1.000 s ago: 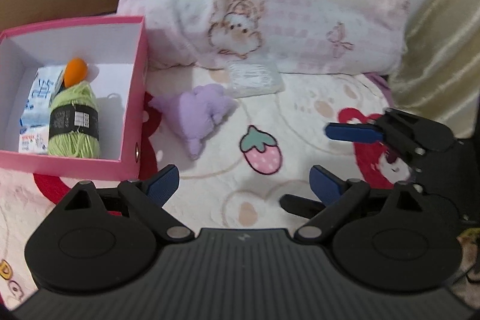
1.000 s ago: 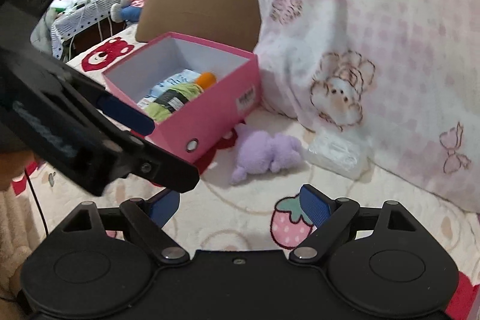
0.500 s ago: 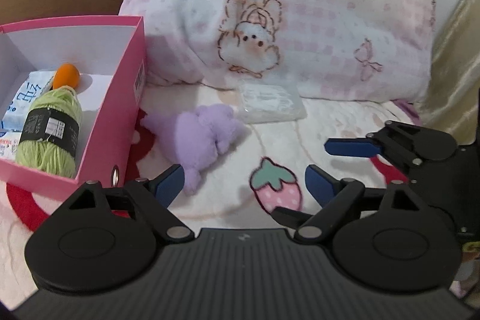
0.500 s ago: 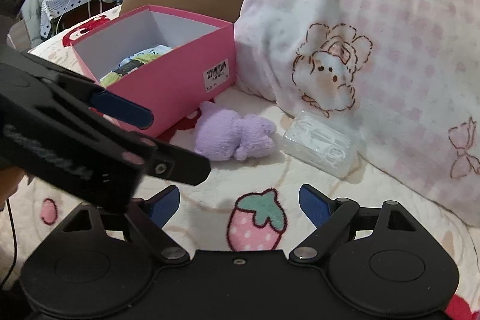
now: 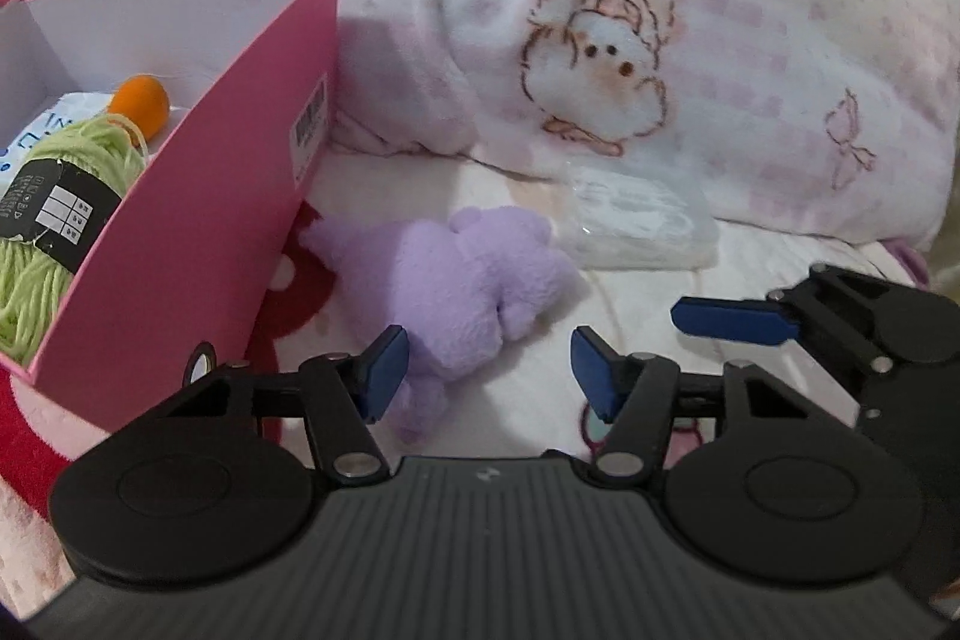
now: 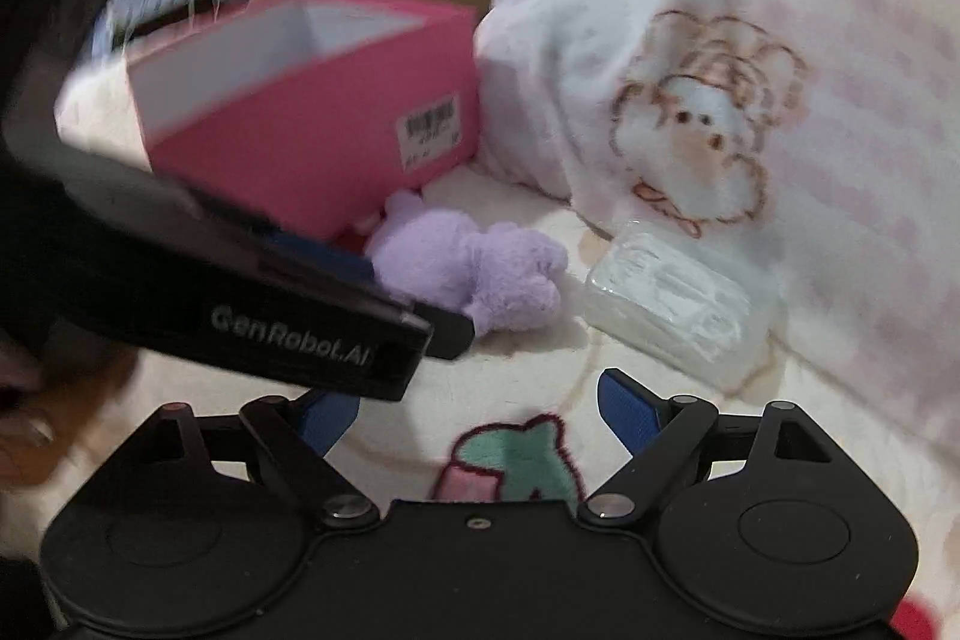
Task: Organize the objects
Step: 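Lower the open left gripper over the purple plush toy's body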
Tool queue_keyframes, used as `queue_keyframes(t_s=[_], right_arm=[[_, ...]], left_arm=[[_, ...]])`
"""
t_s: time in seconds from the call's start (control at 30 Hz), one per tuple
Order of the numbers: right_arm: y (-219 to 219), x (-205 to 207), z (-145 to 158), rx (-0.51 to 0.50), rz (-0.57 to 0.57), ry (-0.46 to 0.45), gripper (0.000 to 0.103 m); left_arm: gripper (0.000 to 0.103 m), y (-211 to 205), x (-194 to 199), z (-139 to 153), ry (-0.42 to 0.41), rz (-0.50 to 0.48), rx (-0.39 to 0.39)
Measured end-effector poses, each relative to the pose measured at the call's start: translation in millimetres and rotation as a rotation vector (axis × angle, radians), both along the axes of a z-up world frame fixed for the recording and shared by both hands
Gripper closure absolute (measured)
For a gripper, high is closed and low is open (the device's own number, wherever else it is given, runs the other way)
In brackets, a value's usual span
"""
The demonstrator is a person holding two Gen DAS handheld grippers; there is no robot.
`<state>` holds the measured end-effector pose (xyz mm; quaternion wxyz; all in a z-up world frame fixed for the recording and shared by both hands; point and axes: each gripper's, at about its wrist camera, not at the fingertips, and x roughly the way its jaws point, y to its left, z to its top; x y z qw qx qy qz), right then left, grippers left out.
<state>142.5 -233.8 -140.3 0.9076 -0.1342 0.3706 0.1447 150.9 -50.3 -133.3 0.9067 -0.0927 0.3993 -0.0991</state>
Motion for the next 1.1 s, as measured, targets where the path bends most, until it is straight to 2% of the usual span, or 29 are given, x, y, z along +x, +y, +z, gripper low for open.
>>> queue_keyframes(t_s=[0.2, 0.43, 0.7, 0.97, 1.1], right_arm=[[6.6, 14.6, -9.0, 0.037, 0.037, -0.009, 0.015], [14.4, 28.3, -12.4, -0.003, 0.055, -0.019, 0.014], [18.2, 45.0, -23.6, -0.007, 0.109, -0.003, 0.012], [29.0, 33.2, -23.5, -0.033, 0.103, -0.053, 0.013], [30.2, 27.8, -22.8, 0.002, 0.062, -0.043, 0.013]], left_arm=[[0.047, -2.6, -2.6, 0.6, -0.027, -0.004, 0.006], [0.047, 10.2, -1.3, 7.5, -0.008, -0.043, -0.078], [0.047, 20.2, 11.8, 0.9, 0.028, -0.027, -0.142], [0.048, 21.5, 6.9, -3.2, -0.006, -0.046, -0.162], [0.051, 21.9, 7.2, -6.4, 0.01, -0.093, -0.206]])
